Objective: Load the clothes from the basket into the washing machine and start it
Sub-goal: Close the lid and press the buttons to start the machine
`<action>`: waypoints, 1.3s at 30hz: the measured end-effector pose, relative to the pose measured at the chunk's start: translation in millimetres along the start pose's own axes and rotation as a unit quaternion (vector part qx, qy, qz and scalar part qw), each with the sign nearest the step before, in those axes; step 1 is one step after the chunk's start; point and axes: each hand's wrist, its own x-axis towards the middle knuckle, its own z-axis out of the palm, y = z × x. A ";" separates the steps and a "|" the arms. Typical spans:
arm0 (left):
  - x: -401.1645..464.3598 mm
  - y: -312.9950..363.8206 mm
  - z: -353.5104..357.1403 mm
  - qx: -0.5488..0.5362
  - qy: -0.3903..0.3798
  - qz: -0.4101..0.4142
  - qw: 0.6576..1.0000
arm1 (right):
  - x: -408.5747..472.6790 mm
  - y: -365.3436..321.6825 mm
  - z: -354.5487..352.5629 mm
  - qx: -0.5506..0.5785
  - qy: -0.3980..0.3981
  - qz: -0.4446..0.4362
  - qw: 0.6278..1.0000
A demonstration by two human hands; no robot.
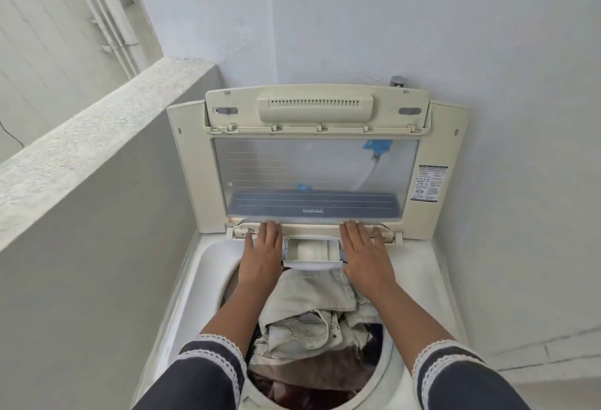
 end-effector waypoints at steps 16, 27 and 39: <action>37.2 8.6 14.3 0.068 0.101 0.005 0.993 | 19.4 -8.8 11.9 -0.142 0.040 -0.045 0.988; 57.2 3.1 35.4 0.134 0.195 0.076 0.968 | 46.8 10.4 10.1 -0.161 0.202 -0.142 0.956; 25.4 -16.1 15.8 -0.043 0.164 0.018 0.985 | 14.4 17.0 -14.5 -0.021 0.099 0.018 0.995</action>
